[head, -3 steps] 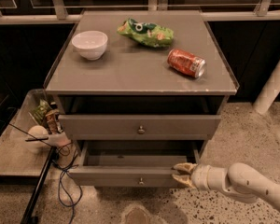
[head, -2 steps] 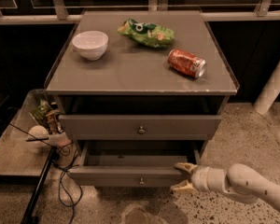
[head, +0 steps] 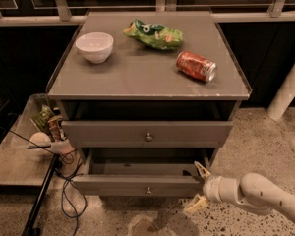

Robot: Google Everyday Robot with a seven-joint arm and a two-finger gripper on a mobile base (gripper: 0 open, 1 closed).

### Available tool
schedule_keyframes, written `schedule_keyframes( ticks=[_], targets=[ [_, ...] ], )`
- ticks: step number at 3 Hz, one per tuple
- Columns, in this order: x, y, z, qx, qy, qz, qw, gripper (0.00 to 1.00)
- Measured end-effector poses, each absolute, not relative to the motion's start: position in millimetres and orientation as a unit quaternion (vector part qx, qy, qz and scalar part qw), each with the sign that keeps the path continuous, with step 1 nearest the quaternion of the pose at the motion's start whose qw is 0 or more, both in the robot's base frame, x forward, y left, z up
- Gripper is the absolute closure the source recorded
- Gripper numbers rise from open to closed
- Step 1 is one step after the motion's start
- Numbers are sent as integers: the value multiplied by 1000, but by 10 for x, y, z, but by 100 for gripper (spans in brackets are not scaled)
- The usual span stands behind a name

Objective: Open middle drawer

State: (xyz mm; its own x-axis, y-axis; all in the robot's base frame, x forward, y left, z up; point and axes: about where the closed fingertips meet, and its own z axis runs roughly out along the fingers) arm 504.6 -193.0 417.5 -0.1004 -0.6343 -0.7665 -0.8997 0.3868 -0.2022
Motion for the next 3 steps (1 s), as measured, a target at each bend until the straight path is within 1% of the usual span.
schedule_keyframes(
  ticks=[1, 2, 3],
  targets=[
    [5046, -1930, 4175, -530, 724, 161, 411, 18],
    [5046, -1929, 4175, -530, 724, 161, 411, 43],
    [5046, -1929, 4175, -530, 724, 161, 411, 64]
  ],
)
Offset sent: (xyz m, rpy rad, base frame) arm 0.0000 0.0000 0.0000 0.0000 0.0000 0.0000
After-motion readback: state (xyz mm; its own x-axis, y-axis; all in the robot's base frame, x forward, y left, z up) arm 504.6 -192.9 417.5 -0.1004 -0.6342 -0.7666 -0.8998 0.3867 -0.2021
